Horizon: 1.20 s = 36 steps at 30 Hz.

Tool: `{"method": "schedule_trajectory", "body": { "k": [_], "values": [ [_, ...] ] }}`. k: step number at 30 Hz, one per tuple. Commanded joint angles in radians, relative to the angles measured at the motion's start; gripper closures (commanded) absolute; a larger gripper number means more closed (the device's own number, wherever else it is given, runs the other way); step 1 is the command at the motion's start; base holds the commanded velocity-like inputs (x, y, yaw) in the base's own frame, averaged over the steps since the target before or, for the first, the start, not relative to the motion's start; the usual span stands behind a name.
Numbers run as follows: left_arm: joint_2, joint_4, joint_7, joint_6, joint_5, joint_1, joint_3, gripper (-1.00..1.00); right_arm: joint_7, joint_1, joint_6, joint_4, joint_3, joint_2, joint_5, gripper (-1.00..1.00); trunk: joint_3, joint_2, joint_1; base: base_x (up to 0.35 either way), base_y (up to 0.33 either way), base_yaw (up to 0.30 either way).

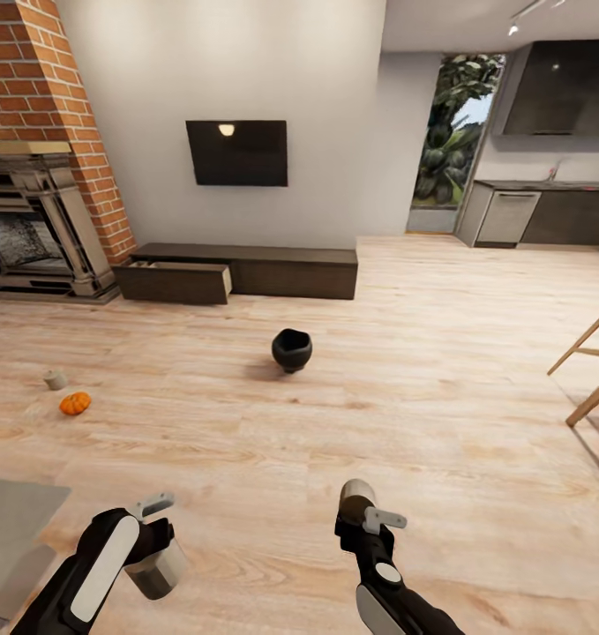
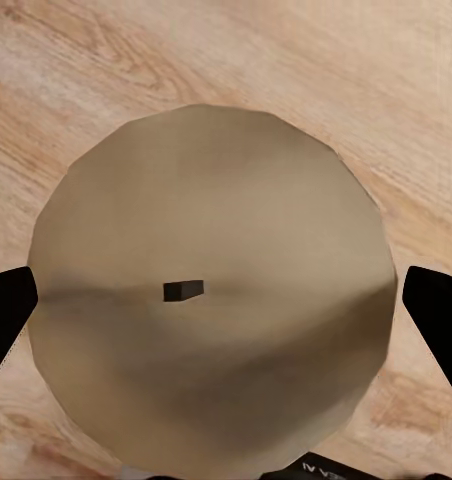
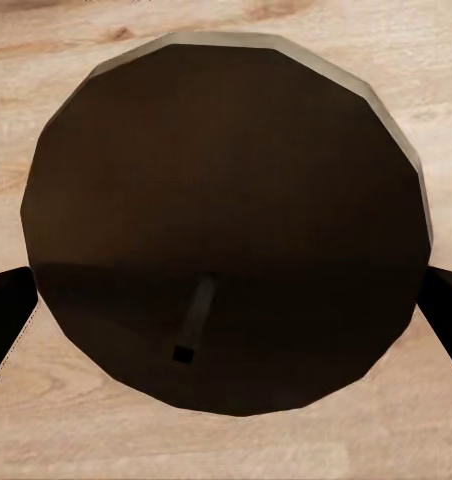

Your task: Place each of the two pumpkins and all three candles from the living room inside a cabinet in the living room (use any cabinet), then make sure every cabinet is closed, and position the cauldron so it is next to a table in the living room.

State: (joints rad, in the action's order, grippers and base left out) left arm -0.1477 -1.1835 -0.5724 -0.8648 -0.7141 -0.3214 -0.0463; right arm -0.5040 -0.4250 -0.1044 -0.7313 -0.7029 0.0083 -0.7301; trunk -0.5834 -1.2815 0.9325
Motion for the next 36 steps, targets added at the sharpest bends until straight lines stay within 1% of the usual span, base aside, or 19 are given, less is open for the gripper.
{"method": "schedule_trajectory", "body": {
  "k": [1,4,10,20,36],
  "values": [
    [-0.001,-0.001,-0.010,0.000,-0.010,-0.001,-0.003,1.00,-0.005,-0.001,-0.009,0.000,-0.006,-0.001,-0.008,1.00,-0.001,-0.001,0.001,0.291,0.102,0.053],
    [-0.001,-0.001,-0.010,0.000,-0.010,-0.001,-0.003,1.00,-0.004,-0.001,-0.010,0.000,-0.006,-0.002,-0.007,1.00,-0.002,-0.001,0.001,0.291,0.108,0.021],
    [-0.001,-0.001,-0.010,0.000,-0.010,-0.001,-0.003,1.00,-0.005,-0.001,-0.011,0.000,-0.038,-0.002,-0.006,1.00,-0.002,-0.001,0.001,0.291,0.123,0.002],
    [-0.003,-0.001,-0.010,0.000,-0.010,-0.001,-0.003,1.00,-0.008,-0.001,-0.011,0.000,-0.043,-0.001,-0.005,1.00,-0.002,-0.001,0.001,0.291,0.140,0.023],
    [-0.001,-0.001,-0.010,0.000,-0.010,-0.001,-0.003,1.00,-0.016,-0.001,-0.009,0.000,-0.043,-0.001,-0.006,1.00,-0.002,-0.001,0.001,0.291,0.143,0.272]
  ]
}}
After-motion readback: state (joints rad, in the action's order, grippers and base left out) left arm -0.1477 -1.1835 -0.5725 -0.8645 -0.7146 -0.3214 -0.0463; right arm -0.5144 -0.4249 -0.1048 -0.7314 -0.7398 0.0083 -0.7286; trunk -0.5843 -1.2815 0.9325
